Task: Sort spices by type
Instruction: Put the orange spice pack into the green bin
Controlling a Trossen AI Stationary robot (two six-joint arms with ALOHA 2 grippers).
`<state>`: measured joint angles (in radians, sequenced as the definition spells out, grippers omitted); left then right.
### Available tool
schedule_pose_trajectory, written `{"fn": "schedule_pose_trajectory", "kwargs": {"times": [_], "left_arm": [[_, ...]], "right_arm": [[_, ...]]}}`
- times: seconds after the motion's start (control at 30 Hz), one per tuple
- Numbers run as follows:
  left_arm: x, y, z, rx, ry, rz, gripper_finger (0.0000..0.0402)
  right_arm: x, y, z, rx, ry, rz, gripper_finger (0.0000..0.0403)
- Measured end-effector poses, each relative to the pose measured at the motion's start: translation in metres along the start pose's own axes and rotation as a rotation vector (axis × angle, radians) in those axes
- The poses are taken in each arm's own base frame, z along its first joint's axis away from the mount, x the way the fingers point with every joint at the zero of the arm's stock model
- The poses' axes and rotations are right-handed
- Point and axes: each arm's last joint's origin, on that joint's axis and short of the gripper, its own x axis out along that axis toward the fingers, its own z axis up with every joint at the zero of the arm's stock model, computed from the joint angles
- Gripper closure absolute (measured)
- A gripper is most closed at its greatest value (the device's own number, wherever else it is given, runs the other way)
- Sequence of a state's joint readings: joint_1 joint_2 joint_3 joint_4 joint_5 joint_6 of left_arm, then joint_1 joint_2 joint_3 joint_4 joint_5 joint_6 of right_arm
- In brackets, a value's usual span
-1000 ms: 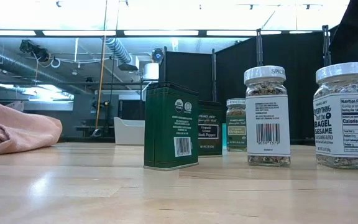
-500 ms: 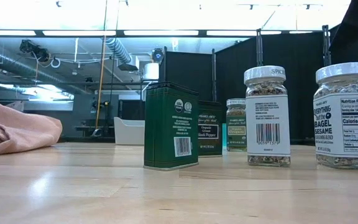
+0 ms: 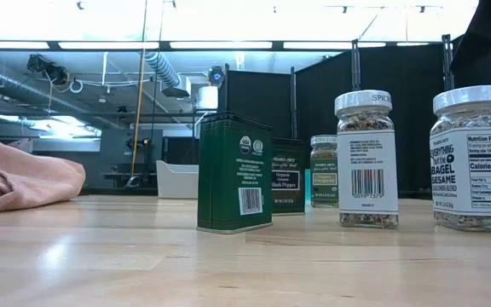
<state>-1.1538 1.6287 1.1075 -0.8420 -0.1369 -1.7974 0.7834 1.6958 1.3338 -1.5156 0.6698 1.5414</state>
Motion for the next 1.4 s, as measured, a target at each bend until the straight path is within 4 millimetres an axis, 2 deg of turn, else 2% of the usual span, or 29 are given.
{"fn": "schedule_pose_trajectory", "kwargs": {"times": [0.13,0.4,0.73,1.13,1.4], "left_arm": [[-0.002,-0.002,-0.001,-0.008,0.013,-0.009,0.0402],[-0.003,0.006,-0.007,-0.063,0.009,0.058,0.0402],[-0.002,0.007,-0.006,-0.109,-0.064,0.039,0.0402],[0.022,0.018,-0.008,-0.230,-0.039,-0.008,0.0402],[0.015,0.011,-0.010,-0.258,-0.014,-0.022,0.0402]], "right_arm": [[0.000,0.000,0.000,0.000,-0.003,0.000,0.0029],[0.000,0.000,0.000,0.001,-0.013,0.001,0.0029],[0.000,0.001,0.000,0.009,-0.018,0.011,0.0029],[0.000,0.002,0.000,0.012,-0.018,0.014,0.0029],[0.000,0.002,0.000,0.015,-0.010,0.015,0.0029]]}}
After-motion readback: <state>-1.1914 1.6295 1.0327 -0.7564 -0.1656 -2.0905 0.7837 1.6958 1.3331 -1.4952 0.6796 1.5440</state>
